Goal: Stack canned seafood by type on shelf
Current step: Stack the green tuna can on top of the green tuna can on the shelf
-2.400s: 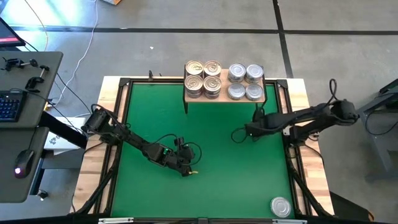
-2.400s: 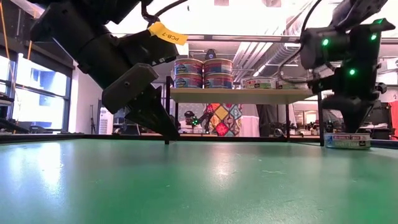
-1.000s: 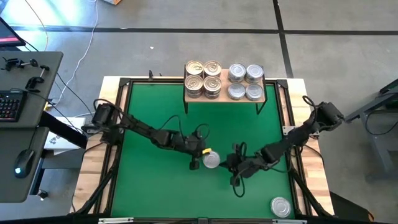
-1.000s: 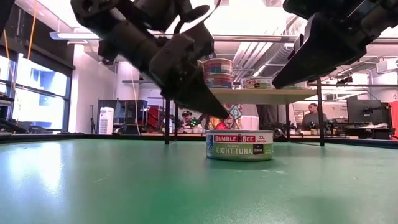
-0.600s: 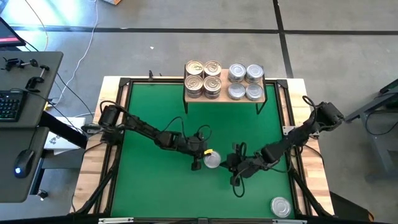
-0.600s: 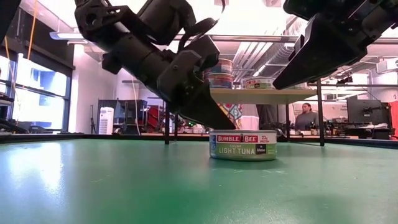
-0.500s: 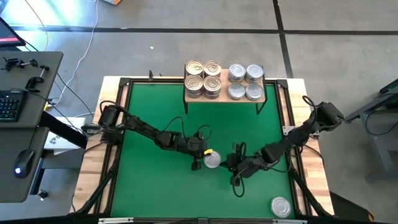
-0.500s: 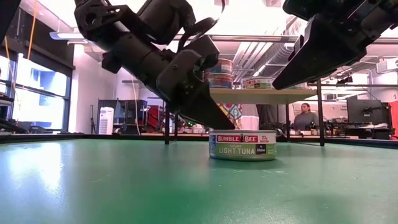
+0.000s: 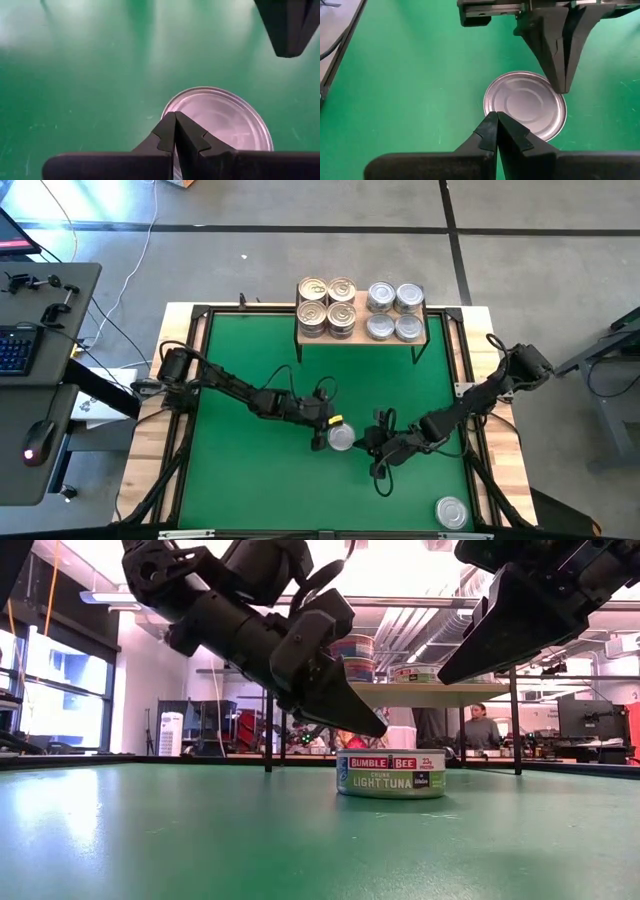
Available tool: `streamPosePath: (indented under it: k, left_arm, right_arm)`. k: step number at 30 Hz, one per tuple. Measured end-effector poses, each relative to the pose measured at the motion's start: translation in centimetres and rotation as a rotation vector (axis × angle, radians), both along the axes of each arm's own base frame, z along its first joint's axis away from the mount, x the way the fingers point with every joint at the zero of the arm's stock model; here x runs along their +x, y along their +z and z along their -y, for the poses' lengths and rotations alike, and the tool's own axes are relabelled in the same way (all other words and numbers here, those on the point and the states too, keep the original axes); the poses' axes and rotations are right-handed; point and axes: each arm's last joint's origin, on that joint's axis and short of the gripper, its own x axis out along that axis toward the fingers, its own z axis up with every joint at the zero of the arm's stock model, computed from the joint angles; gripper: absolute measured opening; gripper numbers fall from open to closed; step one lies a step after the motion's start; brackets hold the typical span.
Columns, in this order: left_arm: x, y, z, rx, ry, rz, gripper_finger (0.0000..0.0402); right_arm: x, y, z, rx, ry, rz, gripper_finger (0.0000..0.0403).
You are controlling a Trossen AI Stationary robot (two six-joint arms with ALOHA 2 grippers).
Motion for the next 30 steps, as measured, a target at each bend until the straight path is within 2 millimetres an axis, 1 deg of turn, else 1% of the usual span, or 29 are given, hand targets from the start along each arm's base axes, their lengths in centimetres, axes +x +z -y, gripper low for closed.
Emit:
streamPosePath:
  k: [13,17,22,30]
  left_arm:
    - [-0.1,-0.2,-0.2,-0.004,0.011,-0.018,0.0]
    - [0.1,-1.1,-0.2,-0.002,0.011,-0.034,0.0]
    - [0.2,-1.8,-0.2,-0.022,0.028,-0.042,0.0]
    - [0.2,-2.0,-0.2,-0.018,0.027,-0.051,0.0]
  right_arm:
    - [0.0,0.0,0.0,0.0,0.0,0.001,0.0]
    - [0.0,0.0,0.0,0.0,0.0,0.0,0.0]
    - [0.0,0.0,0.0,0.0,0.0,0.001,0.0]
    - [0.0,0.0,0.0,0.008,-0.006,0.001,0.0]
